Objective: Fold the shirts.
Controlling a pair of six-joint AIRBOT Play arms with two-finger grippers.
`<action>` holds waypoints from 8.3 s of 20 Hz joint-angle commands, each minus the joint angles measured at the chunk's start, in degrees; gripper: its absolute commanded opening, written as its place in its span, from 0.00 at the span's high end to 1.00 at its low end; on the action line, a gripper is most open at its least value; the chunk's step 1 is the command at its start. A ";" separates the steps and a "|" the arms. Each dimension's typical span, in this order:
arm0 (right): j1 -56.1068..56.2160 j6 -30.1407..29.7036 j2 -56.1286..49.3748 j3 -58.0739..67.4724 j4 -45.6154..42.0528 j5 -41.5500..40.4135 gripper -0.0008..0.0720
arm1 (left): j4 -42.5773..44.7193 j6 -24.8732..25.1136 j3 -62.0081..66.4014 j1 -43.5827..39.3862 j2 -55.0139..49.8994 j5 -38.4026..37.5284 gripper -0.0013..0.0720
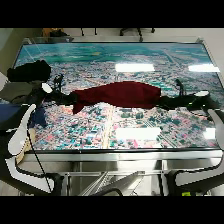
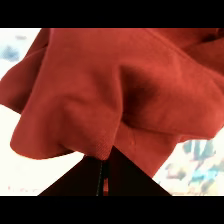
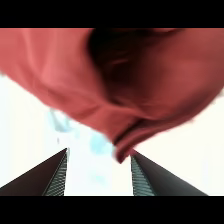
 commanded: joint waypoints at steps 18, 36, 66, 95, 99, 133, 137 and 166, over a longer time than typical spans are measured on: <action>7.45 -6.91 -5.90 4.94 14.82 -2.67 0.96 | -0.63 0.85 0.63 -0.87 5.55 -1.29 0.97; -13.20 -0.90 35.06 36.94 21.86 9.64 0.96 | -0.92 0.72 29.03 6.14 54.29 -11.98 0.97; -2.14 -0.04 5.03 2.75 0.15 10.62 0.46 | -5.05 0.31 2.86 -3.82 10.45 -23.54 0.03; 31.12 -14.38 7.32 -9.81 31.06 -18.27 0.97 | -4.96 6.38 1.46 -1.84 3.80 -6.91 0.97; 22.56 -10.91 19.82 2.75 30.25 -9.75 0.97 | -5.05 3.43 13.86 -0.52 13.70 -12.17 0.97; 13.03 9.18 -18.25 40.04 -0.79 9.60 0.49 | -4.87 0.90 12.81 0.42 -2.27 3.65 0.97; 10.38 12.37 -12.96 30.80 -3.37 19.52 0.68 | -4.46 1.46 12.92 3.02 -1.64 1.79 0.97; 14.84 -4.37 -2.97 15.41 3.02 -21.57 0.97 | -4.44 2.16 8.02 6.01 4.76 -22.47 0.97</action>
